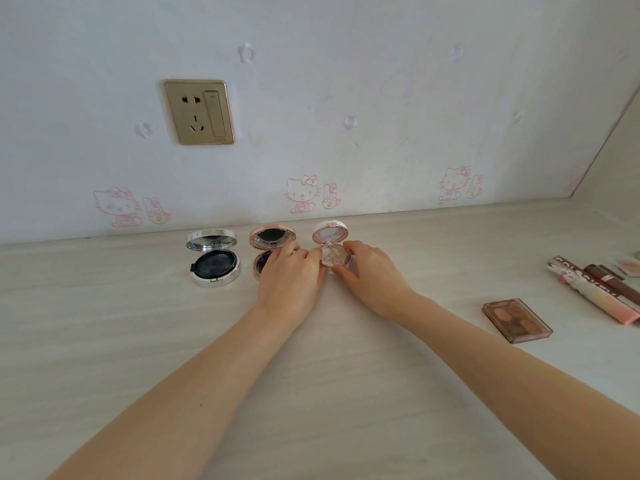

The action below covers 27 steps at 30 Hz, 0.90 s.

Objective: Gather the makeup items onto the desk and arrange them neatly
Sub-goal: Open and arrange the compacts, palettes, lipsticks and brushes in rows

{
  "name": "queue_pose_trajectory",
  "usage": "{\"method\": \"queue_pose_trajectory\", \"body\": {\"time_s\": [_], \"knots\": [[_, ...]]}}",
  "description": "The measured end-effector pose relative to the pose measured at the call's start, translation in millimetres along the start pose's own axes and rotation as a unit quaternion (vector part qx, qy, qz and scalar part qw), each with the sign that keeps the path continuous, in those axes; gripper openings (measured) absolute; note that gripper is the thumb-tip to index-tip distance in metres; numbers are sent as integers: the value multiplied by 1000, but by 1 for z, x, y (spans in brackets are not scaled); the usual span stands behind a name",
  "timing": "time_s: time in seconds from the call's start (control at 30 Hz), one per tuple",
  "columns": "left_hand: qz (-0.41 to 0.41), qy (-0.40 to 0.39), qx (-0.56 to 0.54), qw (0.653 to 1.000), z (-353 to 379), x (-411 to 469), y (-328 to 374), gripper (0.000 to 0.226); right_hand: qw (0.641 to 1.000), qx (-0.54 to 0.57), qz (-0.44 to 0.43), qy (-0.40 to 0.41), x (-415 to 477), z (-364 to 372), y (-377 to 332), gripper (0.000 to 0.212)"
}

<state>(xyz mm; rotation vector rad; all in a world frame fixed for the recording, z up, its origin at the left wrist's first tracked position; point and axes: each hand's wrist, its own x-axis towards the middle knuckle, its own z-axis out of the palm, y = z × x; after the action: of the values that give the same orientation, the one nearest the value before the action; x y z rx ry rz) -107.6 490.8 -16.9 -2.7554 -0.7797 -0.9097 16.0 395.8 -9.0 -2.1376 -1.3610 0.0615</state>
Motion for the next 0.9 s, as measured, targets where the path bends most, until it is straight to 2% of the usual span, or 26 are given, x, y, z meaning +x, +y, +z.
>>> {"method": "queue_pose_trajectory", "body": {"time_s": [0.2, 0.4, 0.6, 0.77, 0.9], "knots": [[-11, 1, 21, 1000, -13, -8, 6, 24, 999, -37, 7, -25, -18, -20, 3, 55], [18, 2, -13, 1000, -27, -10, 35, 25, 998, -56, 21, 0, -52, -55, 24, 49], [8, -62, -97, 993, -33, -21, 91, 25, 995, -89, 42, 28, -96, -94, 57, 42], [-9, -117, -174, 978, -31, -25, 143, 35, 988, -82, 111, 63, -123, -124, 85, 35], [-25, -143, -209, 967, -24, -27, 178, 35, 979, -103, 166, 54, -138, -137, 103, 38]]}}
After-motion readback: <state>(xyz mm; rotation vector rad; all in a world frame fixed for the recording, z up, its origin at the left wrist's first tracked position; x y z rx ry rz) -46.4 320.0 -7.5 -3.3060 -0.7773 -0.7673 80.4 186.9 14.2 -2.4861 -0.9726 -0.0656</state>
